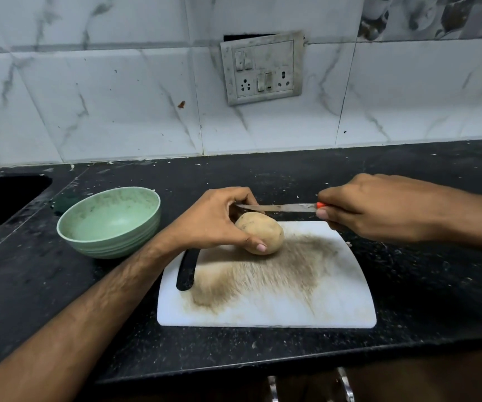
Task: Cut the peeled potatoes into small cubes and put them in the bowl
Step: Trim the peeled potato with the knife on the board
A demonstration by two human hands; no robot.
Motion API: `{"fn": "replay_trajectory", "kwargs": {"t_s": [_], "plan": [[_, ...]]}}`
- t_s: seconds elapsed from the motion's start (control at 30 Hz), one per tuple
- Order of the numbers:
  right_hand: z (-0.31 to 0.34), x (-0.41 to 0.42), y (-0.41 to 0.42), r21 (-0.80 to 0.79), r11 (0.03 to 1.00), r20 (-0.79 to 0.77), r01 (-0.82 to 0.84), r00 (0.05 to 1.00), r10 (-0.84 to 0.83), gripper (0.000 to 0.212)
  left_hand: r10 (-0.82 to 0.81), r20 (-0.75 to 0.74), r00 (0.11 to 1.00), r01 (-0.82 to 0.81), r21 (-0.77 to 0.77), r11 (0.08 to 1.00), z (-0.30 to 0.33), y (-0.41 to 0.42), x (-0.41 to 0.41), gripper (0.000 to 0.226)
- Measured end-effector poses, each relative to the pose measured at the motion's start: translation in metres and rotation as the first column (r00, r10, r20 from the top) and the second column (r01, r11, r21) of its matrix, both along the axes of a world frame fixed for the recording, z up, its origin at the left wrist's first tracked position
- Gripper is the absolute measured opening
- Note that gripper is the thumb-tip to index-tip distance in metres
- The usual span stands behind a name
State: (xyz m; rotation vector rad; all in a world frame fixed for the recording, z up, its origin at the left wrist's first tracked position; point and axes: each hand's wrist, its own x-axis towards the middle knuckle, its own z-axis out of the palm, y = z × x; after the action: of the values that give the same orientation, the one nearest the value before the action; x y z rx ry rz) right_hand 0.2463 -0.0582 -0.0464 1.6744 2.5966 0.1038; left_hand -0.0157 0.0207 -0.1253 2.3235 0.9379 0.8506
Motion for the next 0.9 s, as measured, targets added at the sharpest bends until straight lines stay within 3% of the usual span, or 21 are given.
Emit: {"fn": "replay_trajectory", "kwargs": {"t_s": [0.17, 0.3, 0.43, 0.6, 0.9], "plan": [[0.003, -0.012, -0.004, -0.018, 1.000, 0.002, 0.010, 1.000, -0.010, 0.033, -0.014, -0.015, 1.000, 0.016, 0.075, 0.997, 0.001, -0.007, 0.011, 0.051], [0.007, -0.017, -0.007, -0.036, 0.999, 0.011, 0.021, 1.000, -0.021, 0.034, -0.016, -0.156, 0.988, 0.049, 0.210, 0.977, 0.004, -0.002, 0.006, 0.056], [0.006, -0.022, -0.011, -0.037, 0.999, 0.051, 0.025, 0.998, -0.023, 0.036, 0.092, -0.296, 0.951, 0.030, 0.382, 0.924, 0.012, -0.005, 0.007, 0.062], [0.002, -0.027, -0.011, -0.041, 0.999, 0.069, 0.024, 0.997, -0.021, 0.036, 0.059, -0.364, 0.930, 0.097, 0.396, 0.913, 0.015, -0.007, 0.006, 0.071], [-0.006, -0.030, -0.008, 0.055, 0.998, 0.076, -0.019, 0.997, 0.015, 0.036, 0.059, -0.341, 0.938, 0.089, 0.401, 0.912, 0.016, -0.007, 0.006, 0.067]]}}
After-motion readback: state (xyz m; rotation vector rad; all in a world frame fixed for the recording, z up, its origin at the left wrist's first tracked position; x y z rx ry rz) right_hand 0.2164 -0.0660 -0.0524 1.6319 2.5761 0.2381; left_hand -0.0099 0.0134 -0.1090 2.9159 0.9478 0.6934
